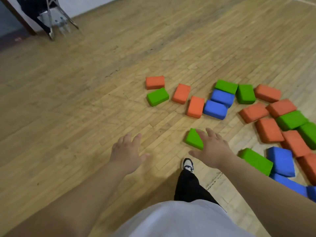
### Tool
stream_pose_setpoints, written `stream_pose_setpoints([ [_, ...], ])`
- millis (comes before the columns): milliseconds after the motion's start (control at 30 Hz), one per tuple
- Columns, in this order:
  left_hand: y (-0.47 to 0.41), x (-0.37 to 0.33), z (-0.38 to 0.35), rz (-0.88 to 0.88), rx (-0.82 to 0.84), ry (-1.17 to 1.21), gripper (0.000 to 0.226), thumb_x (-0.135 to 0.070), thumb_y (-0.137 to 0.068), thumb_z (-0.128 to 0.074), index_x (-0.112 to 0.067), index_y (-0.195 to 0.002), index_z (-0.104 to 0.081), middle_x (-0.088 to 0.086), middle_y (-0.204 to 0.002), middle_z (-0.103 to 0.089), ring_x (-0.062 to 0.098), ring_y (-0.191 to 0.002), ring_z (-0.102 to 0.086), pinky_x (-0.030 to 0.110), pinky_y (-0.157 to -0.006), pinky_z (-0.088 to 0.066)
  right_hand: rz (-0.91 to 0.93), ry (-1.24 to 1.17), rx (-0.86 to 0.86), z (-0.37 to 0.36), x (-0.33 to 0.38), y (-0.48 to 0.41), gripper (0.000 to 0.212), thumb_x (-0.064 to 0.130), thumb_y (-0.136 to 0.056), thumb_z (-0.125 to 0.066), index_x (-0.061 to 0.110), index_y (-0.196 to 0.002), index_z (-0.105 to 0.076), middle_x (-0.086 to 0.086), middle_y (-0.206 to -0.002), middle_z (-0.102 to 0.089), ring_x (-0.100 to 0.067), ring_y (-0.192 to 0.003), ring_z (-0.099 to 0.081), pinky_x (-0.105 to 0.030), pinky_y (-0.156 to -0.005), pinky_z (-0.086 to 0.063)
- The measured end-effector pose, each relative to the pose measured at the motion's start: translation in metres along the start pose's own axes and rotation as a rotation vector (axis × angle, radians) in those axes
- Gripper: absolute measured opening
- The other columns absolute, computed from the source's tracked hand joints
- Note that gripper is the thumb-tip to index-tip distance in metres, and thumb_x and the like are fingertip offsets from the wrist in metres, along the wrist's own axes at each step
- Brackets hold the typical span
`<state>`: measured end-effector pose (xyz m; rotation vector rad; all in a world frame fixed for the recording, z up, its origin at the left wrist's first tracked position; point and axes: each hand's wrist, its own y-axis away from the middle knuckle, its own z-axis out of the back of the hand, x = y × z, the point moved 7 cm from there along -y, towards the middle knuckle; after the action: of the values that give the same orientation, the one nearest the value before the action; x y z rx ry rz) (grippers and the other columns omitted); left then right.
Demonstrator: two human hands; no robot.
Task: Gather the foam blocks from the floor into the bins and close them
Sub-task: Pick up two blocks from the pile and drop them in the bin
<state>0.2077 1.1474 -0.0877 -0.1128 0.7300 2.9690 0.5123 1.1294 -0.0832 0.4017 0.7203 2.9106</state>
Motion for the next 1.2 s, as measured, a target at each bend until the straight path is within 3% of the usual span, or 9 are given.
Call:
stream_pose_setpoints([
  [333, -0.167, -0.027, 0.077, 0.163, 0.02, 0.141, 0.09, -0.075, -0.093, -0.044, -0.037, -0.161, 0.0, 0.007, -0.171, -0.001, 0.032, -0.156, -0.005, 0.053, -0.124, -0.018, 0.104, 0.116, 0.081, 0.121, 0.002, -0.214, 0.1, 0.076, -0.082, -0.061, 0.037, -0.161, -0.013, -0.007, -0.17, -0.012, -0.036, -0.152, -0.022, -0.052, -0.121, -0.027],
  [533, -0.263, -0.013, 0.111, 0.206, 0.025, 0.2, 0.087, -0.072, -0.093, -0.047, -0.035, -0.161, -0.007, 0.009, -0.17, -0.009, 0.033, -0.155, -0.012, 0.051, -0.122, -0.021, 0.151, 0.14, 0.109, 0.164, 0.038, -0.33, 0.099, 0.072, -0.083, -0.062, 0.034, -0.161, -0.013, -0.008, -0.169, -0.014, -0.036, -0.152, -0.02, -0.053, -0.12, -0.027],
  [833, -0.502, 0.064, 0.148, 0.205, 0.181, 0.242, 0.091, -0.069, -0.092, -0.054, -0.037, -0.163, -0.006, 0.009, -0.17, -0.008, 0.035, -0.155, -0.013, 0.05, -0.123, -0.023, 0.068, 0.142, 0.288, 0.174, 0.11, -0.551, 0.098, 0.071, -0.087, -0.059, 0.036, -0.163, -0.009, -0.006, -0.171, -0.007, -0.036, -0.154, -0.014, -0.056, -0.122, -0.023],
  [967, -0.604, 0.095, 0.159, 0.189, 0.247, 0.191, 0.094, -0.071, -0.09, -0.053, -0.036, -0.163, -0.004, 0.012, -0.17, -0.009, 0.036, -0.154, -0.016, 0.048, -0.122, -0.024, 0.086, 0.229, 0.309, 0.183, 0.16, -0.662, 0.096, 0.068, -0.087, -0.061, 0.035, -0.162, -0.011, -0.008, -0.168, -0.015, -0.036, -0.15, -0.025, -0.054, -0.119, -0.029],
  [1200, -0.742, 0.137, 0.092, 0.259, 0.313, 0.202, 0.098, -0.075, -0.088, -0.054, -0.039, -0.161, 0.0, 0.01, -0.17, -0.009, 0.035, -0.154, -0.016, 0.053, -0.12, -0.025, 0.094, 0.275, 0.397, 0.102, 0.177, -0.831, 0.094, 0.065, -0.087, -0.06, 0.037, -0.162, -0.01, -0.007, -0.167, -0.015, -0.037, -0.148, -0.028, -0.055, -0.113, -0.035],
])
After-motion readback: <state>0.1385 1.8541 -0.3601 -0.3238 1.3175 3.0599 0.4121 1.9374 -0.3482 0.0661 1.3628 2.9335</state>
